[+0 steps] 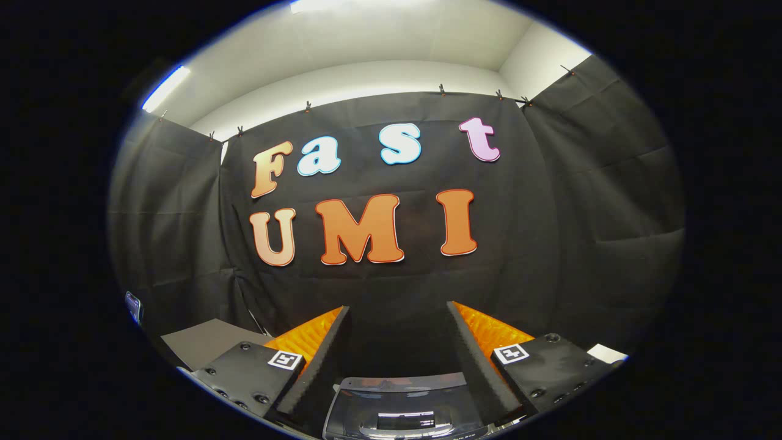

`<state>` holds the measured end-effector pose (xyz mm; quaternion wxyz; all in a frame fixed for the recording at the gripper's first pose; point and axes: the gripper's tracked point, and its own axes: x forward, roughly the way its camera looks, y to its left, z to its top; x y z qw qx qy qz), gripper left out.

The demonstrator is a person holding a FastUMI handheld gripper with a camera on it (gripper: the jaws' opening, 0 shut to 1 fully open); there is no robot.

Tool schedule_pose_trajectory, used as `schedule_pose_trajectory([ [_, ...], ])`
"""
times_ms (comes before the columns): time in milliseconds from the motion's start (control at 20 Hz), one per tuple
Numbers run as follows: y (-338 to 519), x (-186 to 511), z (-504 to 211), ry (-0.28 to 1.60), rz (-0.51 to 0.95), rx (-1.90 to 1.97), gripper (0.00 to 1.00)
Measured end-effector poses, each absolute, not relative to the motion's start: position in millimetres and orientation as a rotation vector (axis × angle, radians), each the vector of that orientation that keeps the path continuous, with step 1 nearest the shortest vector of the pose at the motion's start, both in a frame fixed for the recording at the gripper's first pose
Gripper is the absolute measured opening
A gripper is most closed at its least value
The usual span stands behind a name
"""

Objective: Put the clothes into the washing machine and then close the washing machine lid.

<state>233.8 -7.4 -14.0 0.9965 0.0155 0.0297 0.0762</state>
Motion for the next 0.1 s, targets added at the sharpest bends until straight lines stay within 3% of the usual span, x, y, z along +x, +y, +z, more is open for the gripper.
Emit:
schedule_pose_trajectory([
  [100,-8.2,234.5,-13.9,0.060,0.150,0.036,0.98],
])
